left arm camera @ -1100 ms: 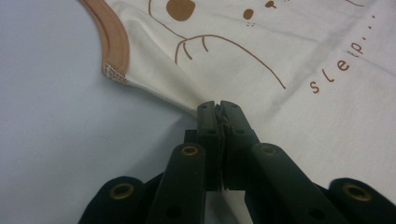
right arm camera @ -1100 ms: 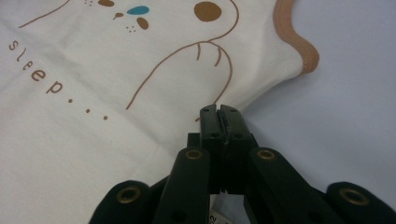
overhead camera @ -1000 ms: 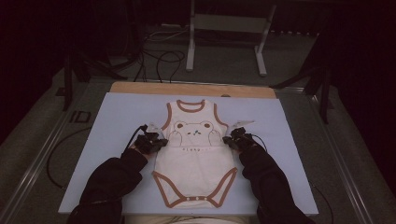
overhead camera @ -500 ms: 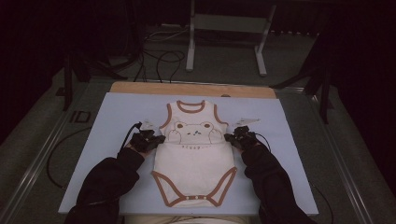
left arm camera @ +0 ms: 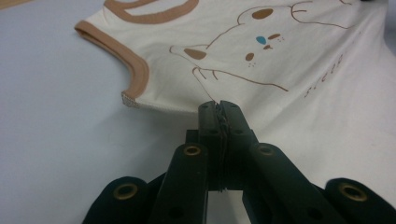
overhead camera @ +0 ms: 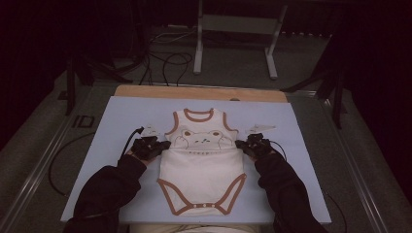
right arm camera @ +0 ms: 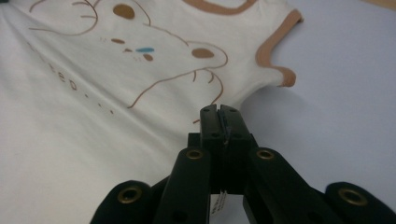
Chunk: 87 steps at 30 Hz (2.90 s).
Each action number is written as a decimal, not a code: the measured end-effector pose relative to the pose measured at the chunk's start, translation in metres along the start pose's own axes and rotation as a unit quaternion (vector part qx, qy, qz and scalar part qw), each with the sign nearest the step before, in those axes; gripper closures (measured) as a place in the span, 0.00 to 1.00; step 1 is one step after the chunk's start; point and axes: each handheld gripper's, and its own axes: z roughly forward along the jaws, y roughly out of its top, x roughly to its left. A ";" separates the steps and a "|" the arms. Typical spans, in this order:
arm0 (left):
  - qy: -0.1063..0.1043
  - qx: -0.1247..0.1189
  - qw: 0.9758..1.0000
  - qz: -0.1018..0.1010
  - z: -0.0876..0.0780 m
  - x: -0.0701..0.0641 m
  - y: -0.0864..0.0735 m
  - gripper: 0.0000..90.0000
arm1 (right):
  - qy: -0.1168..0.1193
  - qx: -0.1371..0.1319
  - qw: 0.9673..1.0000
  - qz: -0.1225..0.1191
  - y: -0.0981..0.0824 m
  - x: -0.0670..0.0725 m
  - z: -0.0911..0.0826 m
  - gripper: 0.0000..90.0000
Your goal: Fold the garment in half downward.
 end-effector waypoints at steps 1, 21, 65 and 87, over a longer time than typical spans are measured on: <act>0.000 -0.002 1.000 0.002 -0.002 -0.001 0.000 1.00 | 0.002 -0.003 1.000 -0.002 0.000 0.002 -0.003 1.00; -0.045 0.012 0.999 0.024 -0.039 -0.038 -0.031 1.00 | 0.030 -0.017 0.999 -0.027 -0.027 0.045 -0.052 1.00; -0.038 0.062 0.997 0.029 -0.038 -0.071 -0.075 0.79 | 0.064 0.042 0.997 -0.023 -0.086 0.069 -0.049 0.75; -0.043 0.007 0.998 0.037 -0.046 -0.057 -0.040 0.08 | 0.087 -0.023 0.996 -0.029 -0.044 0.060 -0.055 0.11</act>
